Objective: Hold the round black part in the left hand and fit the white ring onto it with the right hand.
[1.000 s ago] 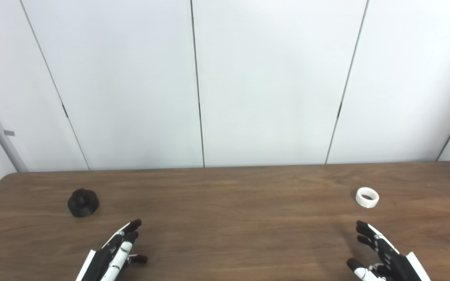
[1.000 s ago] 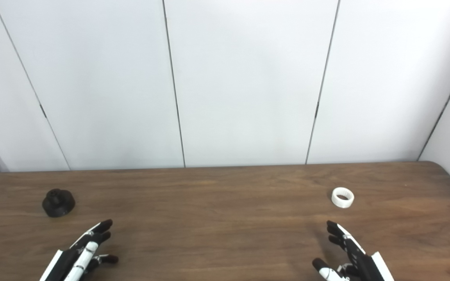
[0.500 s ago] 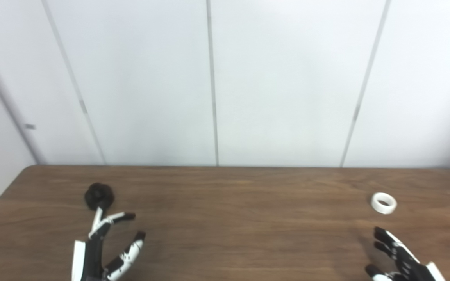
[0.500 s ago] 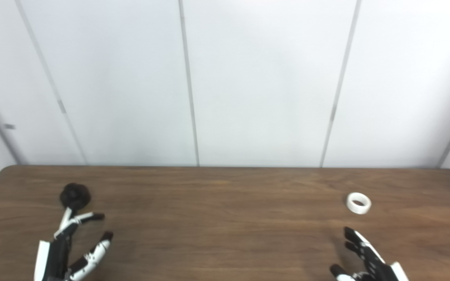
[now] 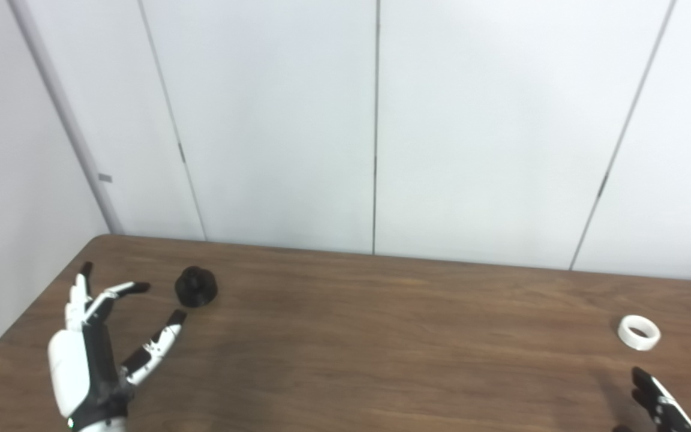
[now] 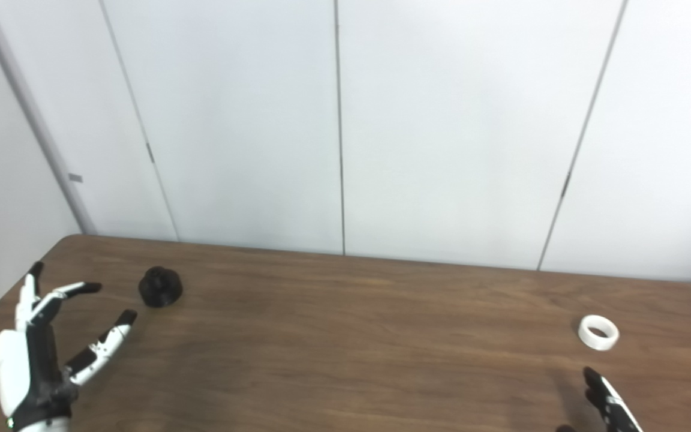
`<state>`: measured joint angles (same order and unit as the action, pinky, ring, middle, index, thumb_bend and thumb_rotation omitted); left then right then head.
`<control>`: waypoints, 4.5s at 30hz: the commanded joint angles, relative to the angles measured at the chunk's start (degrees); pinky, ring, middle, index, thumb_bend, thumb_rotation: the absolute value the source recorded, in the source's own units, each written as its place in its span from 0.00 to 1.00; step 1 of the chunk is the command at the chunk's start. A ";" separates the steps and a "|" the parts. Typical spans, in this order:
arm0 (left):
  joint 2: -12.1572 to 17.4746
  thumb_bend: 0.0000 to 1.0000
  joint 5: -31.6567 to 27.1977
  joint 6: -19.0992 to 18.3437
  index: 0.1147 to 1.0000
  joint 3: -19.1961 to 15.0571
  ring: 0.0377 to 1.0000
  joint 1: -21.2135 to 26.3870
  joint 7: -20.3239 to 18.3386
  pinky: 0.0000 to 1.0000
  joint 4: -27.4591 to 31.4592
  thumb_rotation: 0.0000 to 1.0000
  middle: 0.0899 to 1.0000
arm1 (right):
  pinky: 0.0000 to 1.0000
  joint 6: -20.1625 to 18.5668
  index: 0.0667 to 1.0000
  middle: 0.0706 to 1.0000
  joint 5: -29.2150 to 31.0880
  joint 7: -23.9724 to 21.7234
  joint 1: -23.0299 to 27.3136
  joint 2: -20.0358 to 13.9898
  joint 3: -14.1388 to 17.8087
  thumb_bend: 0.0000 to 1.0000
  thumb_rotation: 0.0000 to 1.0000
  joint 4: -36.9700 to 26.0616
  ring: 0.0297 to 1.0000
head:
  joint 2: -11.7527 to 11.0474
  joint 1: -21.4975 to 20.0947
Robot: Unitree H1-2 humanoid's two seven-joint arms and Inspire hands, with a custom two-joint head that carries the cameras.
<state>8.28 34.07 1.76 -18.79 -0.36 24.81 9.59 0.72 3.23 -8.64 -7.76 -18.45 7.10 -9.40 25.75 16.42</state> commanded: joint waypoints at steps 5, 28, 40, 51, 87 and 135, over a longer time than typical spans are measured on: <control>4.08 0.87 4.97 -5.82 0.59 0.07 1.00 5.41 2.41 1.00 -3.60 0.37 1.00 | 0.86 0.69 0.94 0.95 -0.85 0.50 0.27 -2.03 1.69 0.31 0.52 1.39 0.94 | -0.22 3.02; 16.97 1.00 3.85 -23.79 0.68 13.14 1.00 17.34 -13.53 1.00 -21.34 0.37 1.00 | 0.84 3.13 0.90 0.93 -1.23 -0.33 -1.50 -4.54 3.06 0.39 0.68 2.79 0.90 | 0.16 7.08; 19.49 1.00 6.14 -28.67 0.77 17.52 1.00 20.15 -23.03 1.00 -24.98 0.40 1.00 | 0.89 2.56 0.92 0.95 -0.38 -1.25 -2.81 -5.17 3.97 0.42 0.73 1.87 0.93 | -0.15 8.53; 18.74 1.00 9.46 -28.67 0.84 15.07 1.00 22.72 -28.17 1.00 -27.90 0.41 1.00 | 0.89 2.12 0.93 0.95 0.09 -1.94 -4.07 -5.59 4.79 0.41 0.73 0.91 0.93 | -0.42 9.27; 17.06 1.00 -1.85 -21.28 0.87 24.02 1.00 26.77 -23.15 1.00 -37.04 0.27 1.00 | 0.93 2.03 0.93 0.95 4.03 -3.82 -7.03 -6.54 6.03 0.54 0.73 -0.08 0.96 | -1.14 9.26; 17.49 0.52 0.49 -10.71 0.41 35.74 0.98 14.10 -18.81 1.00 -24.29 0.05 0.84 | 0.79 3.00 0.87 0.88 3.68 -1.88 -6.25 -4.07 7.93 0.53 0.63 -2.63 0.86 | 1.86 5.82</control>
<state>26.48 33.40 -8.78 14.07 15.76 11.03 -15.09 4.26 7.24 -11.81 -14.20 -21.61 13.72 -10.65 27.60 22.24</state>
